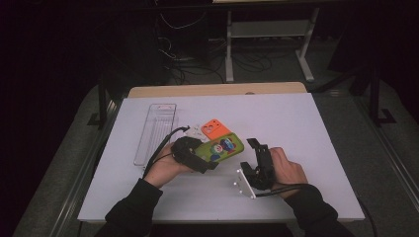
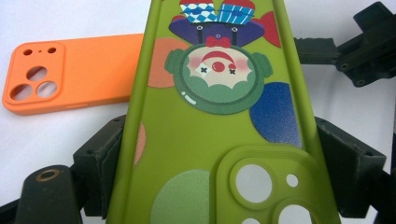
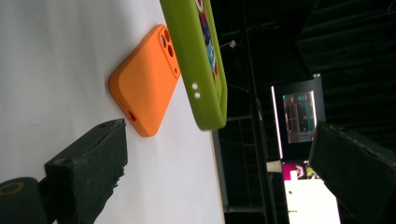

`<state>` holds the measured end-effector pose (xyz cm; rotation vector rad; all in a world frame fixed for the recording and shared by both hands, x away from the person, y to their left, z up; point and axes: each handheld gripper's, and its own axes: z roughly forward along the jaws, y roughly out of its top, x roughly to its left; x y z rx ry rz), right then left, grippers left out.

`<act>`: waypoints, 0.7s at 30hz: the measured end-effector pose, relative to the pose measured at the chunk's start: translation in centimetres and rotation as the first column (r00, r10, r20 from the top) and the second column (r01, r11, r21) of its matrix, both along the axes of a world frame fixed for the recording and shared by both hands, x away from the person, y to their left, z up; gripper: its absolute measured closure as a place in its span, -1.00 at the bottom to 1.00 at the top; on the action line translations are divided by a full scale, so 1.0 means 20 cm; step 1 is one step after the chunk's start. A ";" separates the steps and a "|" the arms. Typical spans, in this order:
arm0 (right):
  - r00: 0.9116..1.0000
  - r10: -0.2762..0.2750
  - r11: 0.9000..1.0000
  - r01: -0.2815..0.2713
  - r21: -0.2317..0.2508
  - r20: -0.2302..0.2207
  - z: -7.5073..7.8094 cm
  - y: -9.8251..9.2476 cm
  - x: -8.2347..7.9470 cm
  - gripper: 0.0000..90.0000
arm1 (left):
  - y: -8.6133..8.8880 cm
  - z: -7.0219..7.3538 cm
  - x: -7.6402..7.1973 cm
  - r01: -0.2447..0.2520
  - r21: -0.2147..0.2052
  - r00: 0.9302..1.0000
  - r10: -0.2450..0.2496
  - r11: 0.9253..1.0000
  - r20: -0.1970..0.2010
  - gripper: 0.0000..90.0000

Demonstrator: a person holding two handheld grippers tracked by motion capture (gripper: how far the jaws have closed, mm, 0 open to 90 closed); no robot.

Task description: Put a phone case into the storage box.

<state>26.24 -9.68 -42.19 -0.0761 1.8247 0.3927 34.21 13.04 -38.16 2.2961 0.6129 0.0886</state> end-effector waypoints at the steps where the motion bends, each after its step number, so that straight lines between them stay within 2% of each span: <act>1: 1.000 0.001 1.000 -0.001 -0.002 -0.004 0.00 0.01 0.00 -0.92 | -0.01 0.00 -0.01 -0.012 -0.019 1.000 0.012 1.000 -0.003 -0.66; 2: 1.000 0.000 1.000 0.000 -0.006 0.003 -0.01 0.01 0.00 -0.91 | 0.00 0.00 0.00 0.011 0.009 1.000 -0.011 1.000 0.004 -0.66; 3: 1.000 0.005 1.000 -0.005 -0.010 0.007 -0.01 0.02 0.00 -0.90 | -0.01 0.00 -0.01 -0.007 -0.019 1.000 0.007 1.000 -0.007 -0.66; 12: 0.998 0.045 0.998 -0.042 -0.050 0.053 -0.02 0.09 0.01 -0.79 | -0.01 0.00 -0.01 -0.003 -0.018 1.000 0.003 1.000 -0.002 -0.66; 14: 0.997 0.044 0.998 -0.041 -0.052 0.069 -0.01 0.10 0.01 -0.74 | -0.01 0.00 -0.01 -0.003 -0.020 1.000 0.003 1.000 0.000 -0.66; 16: 0.994 0.045 0.999 -0.043 -0.028 0.099 -0.01 0.12 0.02 -0.71 | -0.01 0.01 -0.01 0.000 -0.018 1.000 0.000 1.000 0.004 -0.66; 19: 0.991 0.068 0.997 -0.063 -0.050 0.114 -0.02 0.15 0.02 -0.67 | 0.00 0.01 -0.01 0.011 -0.005 1.000 -0.011 1.000 0.006 -0.66; 21: 0.990 0.079 0.995 -0.072 -0.066 0.116 -0.03 0.17 0.03 -0.62 | -0.01 0.01 -0.01 0.000 -0.021 1.000 0.000 1.000 0.003 -0.66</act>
